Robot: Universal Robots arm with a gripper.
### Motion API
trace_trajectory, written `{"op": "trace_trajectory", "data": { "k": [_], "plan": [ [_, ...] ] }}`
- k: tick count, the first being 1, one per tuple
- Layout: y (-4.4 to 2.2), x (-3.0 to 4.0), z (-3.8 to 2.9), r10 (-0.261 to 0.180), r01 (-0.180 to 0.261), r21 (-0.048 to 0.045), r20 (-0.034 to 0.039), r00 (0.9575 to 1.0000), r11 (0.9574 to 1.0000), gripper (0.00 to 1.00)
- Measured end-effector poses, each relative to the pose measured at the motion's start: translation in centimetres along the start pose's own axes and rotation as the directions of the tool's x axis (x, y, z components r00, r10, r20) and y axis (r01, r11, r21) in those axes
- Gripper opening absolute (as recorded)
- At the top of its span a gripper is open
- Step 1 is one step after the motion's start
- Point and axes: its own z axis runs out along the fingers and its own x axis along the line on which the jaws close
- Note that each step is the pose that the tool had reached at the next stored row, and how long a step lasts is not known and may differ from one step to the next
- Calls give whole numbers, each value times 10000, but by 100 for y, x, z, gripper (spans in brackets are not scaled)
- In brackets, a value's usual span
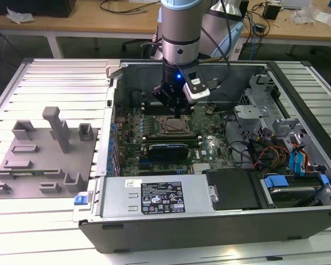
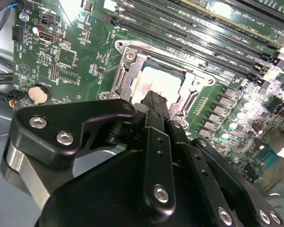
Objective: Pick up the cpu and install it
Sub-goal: 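Install the second cpu locking lever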
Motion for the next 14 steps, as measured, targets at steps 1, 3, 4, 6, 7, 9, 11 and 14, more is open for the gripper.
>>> {"op": "trace_trajectory", "data": {
  "k": [1, 3, 4, 6, 7, 9, 11, 14],
  "plan": [
    [0, -1, -9, 0, 0, -1, 0, 10000, 10000, 11],
    [0, -3, -39, 0, 0, 0, 1, 10000, 10000, 11],
    [1, -6, -81, 0, 0, 0, 0, 10000, 10000, 11],
    [1, -6, -89, 1, -1, -3, 2, 10000, 10000, 11],
    [1, -6, -90, 1, -1, -1, 1, 10000, 10000, 11],
    [1, -6, -90, 0, 0, -1, 0, 10000, 10000, 11],
    [-7, -8, -91, -2, 2, 1, -1, 10000, 10000, 11],
    [-43, -13, -90, 0, 0, 0, 0, 10000, 10000, 11]
  ]
}}
